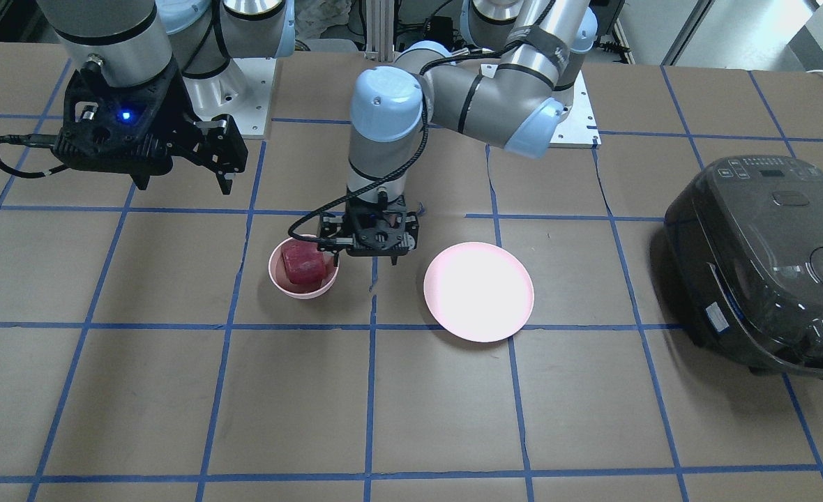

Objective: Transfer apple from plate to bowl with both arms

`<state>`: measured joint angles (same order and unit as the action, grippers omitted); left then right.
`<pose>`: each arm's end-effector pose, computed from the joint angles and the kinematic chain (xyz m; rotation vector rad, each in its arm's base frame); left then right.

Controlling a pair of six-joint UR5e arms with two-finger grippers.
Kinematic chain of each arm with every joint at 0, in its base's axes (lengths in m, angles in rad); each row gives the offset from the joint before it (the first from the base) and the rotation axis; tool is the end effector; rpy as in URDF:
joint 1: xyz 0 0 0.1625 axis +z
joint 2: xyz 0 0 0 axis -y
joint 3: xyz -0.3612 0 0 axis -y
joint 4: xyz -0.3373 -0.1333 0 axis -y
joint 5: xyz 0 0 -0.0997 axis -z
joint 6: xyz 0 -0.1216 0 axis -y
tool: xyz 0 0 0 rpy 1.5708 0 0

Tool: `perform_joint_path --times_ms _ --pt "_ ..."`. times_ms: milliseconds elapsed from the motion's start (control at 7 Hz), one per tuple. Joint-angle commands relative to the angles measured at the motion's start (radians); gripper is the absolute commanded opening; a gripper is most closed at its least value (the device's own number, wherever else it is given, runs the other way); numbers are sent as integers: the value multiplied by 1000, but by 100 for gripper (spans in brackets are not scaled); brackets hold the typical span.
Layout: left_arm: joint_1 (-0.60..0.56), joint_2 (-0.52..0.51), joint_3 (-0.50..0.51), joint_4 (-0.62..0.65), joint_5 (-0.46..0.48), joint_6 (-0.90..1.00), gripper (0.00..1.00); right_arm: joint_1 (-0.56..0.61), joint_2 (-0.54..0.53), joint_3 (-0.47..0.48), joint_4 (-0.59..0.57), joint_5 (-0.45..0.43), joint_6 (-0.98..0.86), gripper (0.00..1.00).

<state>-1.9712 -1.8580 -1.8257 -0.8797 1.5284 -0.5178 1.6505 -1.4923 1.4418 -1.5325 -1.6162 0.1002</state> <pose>-0.3255 -0.4137 0.2295 0.1731 -3.0277 0.1744 0.1645 -0.4547 0.4194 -0.0322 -3.0972 0.0251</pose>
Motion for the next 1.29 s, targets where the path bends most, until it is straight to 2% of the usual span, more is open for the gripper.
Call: perform_joint_path --times_ms 0,286,571,714,1143 --pt "174 135 -14 -200 2 263 100 0 1 0 -1 -2 1 100" --pt "341 261 56 -400 1 439 100 0 1 0 -3 -2 1 100" --pt "452 315 225 -647 1 545 100 2 0 0 -3 -2 1 100" --pt "446 330 241 -682 9 547 100 2 1 0 -3 -2 1 100" --pt "446 332 247 -670 10 548 100 2 1 0 -5 -2 1 100"
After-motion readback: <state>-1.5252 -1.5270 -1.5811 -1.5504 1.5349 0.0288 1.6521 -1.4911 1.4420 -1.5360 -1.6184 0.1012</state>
